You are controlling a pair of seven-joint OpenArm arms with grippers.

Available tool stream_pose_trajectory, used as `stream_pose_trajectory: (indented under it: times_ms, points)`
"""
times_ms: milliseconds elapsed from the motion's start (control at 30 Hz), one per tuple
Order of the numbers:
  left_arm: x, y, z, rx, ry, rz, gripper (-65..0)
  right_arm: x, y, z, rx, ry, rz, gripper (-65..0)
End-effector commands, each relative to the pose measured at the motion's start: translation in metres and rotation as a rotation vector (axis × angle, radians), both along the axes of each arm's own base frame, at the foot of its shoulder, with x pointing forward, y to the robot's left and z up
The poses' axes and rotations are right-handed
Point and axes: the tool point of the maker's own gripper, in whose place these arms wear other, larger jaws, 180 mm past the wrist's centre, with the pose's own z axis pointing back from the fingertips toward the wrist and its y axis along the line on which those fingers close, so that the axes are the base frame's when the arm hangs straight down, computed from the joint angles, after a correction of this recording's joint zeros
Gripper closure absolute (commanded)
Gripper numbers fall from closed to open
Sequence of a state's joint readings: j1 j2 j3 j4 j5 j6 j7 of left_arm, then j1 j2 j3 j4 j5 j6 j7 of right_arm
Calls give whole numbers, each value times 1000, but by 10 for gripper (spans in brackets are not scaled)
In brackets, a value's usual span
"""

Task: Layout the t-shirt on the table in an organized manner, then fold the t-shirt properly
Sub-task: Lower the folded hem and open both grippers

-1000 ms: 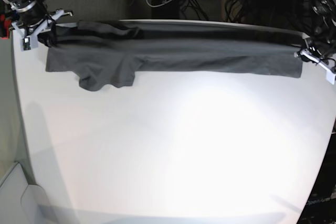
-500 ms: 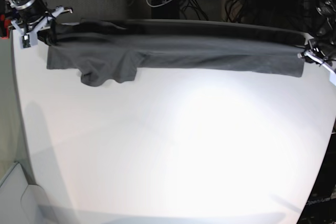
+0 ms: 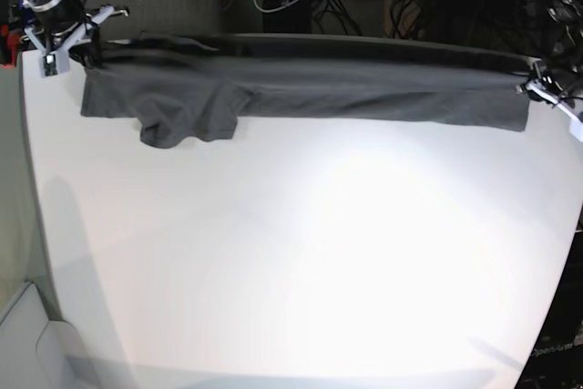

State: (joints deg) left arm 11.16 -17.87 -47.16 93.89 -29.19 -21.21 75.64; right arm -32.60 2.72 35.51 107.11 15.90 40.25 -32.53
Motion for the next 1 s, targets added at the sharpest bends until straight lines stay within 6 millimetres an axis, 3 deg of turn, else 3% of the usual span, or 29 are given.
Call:
stream_pose_trajectory:
  times_ms: [0, 100, 233, 433, 533, 600, 800, 967]
  points:
    - [5, 7, 10, 27, -29, -3, -5, 4, -2, 8, -4, -33, -1, 0]
    - [4, 4, 8, 26, -16, -16, -6, 4, -2, 8, -4, -33, -1, -23]
    - [-1, 2, 4, 30, 3, -32, -38, 4, -3, 8, -6, -30, 0, -121]
    - [-6, 7, 1, 59, 32, -21, -283, 2, -5, 9, -13, -28, -3, -259]
    - [-11, 14, -1, 104, 64, -13, -421, 2, -6, 11, -19, -32, -2, -285]
    - [-13, 17, -2, 119, 74, -10, -473, 2, -7, 11, -22, -32, -1, -289]
    - [-14, 19, -1, 120, 73, -1, -486, 1, -26, 18, -52, -47, -51, -290]
    - [-8, 18, 0, 126, 45, -7, -486, 30, -27, 32, -60, -124, -42, -290]
